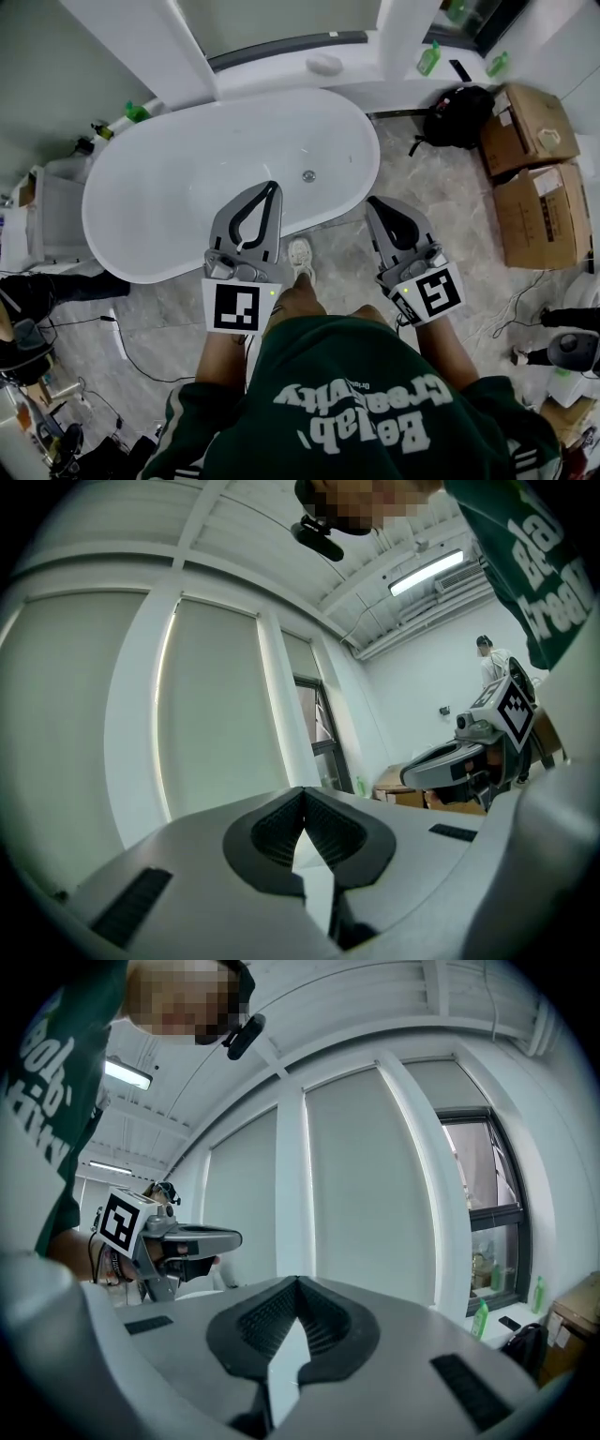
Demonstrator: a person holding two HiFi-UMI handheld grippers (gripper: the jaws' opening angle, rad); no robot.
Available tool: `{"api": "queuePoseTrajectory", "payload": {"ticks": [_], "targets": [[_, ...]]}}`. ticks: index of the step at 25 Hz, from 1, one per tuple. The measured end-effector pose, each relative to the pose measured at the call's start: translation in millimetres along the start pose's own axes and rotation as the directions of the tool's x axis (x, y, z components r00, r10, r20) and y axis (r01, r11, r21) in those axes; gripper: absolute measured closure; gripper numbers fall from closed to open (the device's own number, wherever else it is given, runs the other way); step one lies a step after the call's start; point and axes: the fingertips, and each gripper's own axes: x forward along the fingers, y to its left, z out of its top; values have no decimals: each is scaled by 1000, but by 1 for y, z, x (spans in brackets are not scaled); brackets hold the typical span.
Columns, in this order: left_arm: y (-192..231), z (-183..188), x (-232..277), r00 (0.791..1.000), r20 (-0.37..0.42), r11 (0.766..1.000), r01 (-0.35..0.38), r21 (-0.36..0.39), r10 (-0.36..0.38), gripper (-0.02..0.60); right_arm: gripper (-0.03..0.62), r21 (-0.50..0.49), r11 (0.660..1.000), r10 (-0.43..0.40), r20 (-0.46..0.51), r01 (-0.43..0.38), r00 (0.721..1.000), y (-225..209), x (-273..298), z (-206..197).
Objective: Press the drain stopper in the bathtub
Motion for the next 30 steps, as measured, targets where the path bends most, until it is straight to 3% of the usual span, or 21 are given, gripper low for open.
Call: {"api": "queuePoseTrajectory", "payload": {"ticks": [21,30], "targets": [[127,-12,100,997,35,997,66,39,-68,574,585,7,1000,-28,-5,29,1000,-39,152,25],[138,-23,125,994,36,994,103,-23,-102,574,585,-17,999,-48,-23,48,999,-45,176,22]]}}
